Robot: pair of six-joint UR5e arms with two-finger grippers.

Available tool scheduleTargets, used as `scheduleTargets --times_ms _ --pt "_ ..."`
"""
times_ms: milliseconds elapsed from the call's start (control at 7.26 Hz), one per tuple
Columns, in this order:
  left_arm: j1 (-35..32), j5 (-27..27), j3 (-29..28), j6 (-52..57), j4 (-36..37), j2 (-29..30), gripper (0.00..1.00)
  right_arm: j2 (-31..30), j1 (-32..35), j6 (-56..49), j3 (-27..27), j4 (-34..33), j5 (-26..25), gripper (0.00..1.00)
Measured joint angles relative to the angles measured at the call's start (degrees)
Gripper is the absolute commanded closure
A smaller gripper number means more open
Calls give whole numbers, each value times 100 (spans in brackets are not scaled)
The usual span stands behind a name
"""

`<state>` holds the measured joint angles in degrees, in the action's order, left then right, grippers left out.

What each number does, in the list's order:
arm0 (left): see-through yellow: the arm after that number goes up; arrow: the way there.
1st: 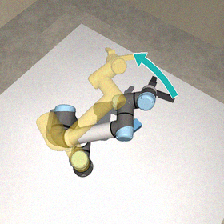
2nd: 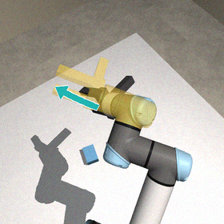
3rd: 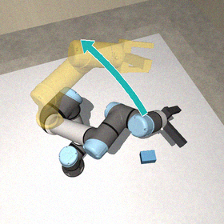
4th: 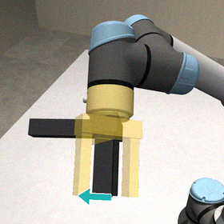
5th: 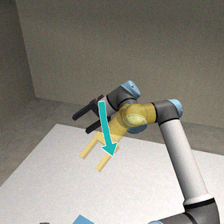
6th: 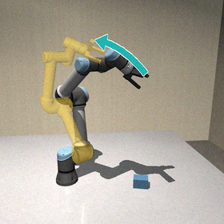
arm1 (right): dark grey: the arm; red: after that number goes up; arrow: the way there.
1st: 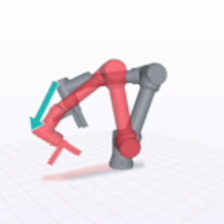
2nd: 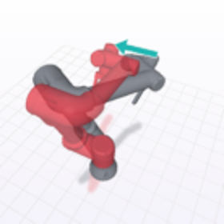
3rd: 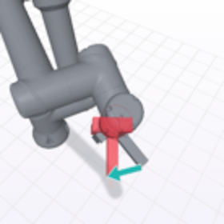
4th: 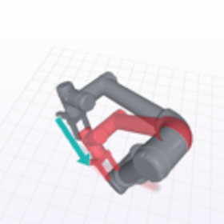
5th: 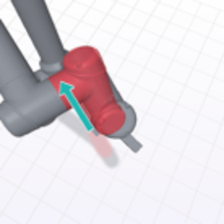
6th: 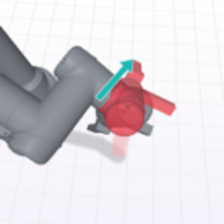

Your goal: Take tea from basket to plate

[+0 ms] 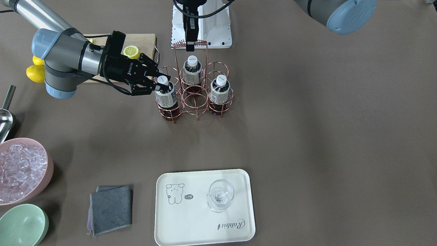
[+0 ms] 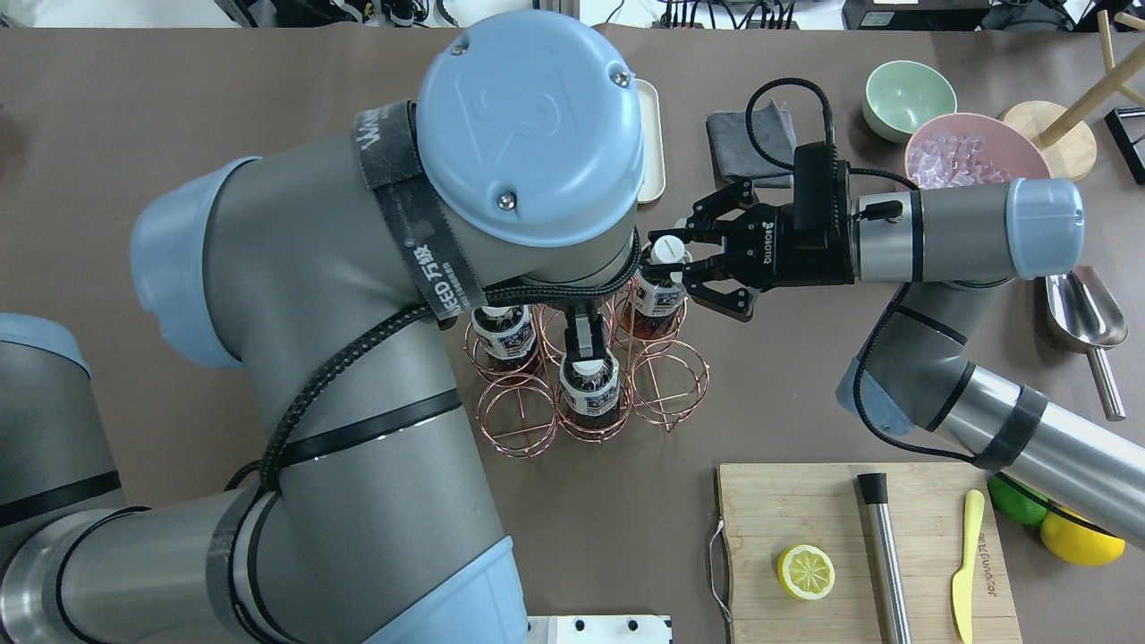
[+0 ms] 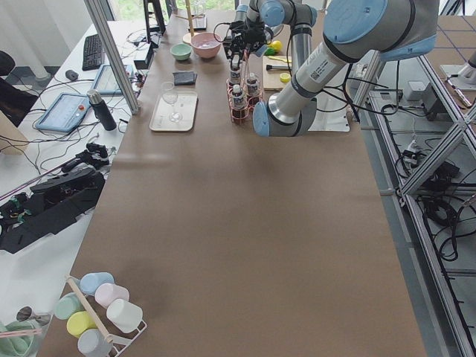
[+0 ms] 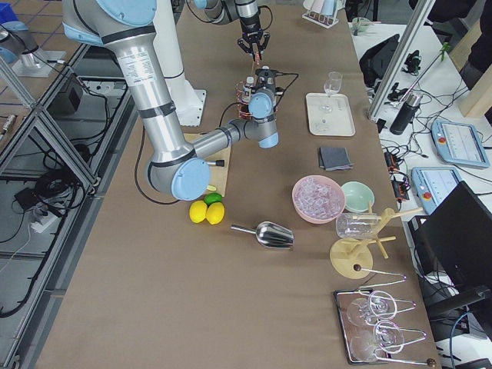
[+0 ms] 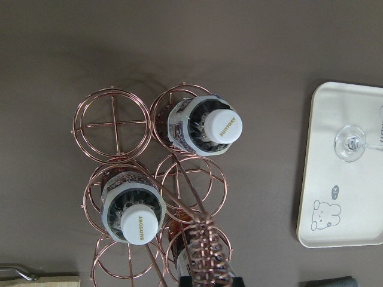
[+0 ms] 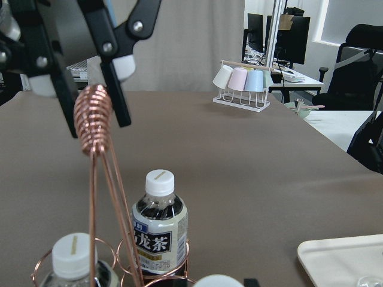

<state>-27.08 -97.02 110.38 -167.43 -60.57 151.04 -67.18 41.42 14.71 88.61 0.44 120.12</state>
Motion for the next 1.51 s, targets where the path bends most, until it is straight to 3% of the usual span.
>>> scheduleTargets --times_ms 413,826,1240,1515 --pt "-7 -1 1 0 28 -20 100 207 489 432 512 -597 116 100" --pt "-64 -25 22 0 63 -30 100 607 1343 924 466 -833 145 100" --pt "-607 -470 509 79 354 -126 100 981 1752 908 -338 -856 -85 100" --pt "-1084 -1122 753 615 603 -375 100 1401 1778 906 -1098 -849 -561 100"
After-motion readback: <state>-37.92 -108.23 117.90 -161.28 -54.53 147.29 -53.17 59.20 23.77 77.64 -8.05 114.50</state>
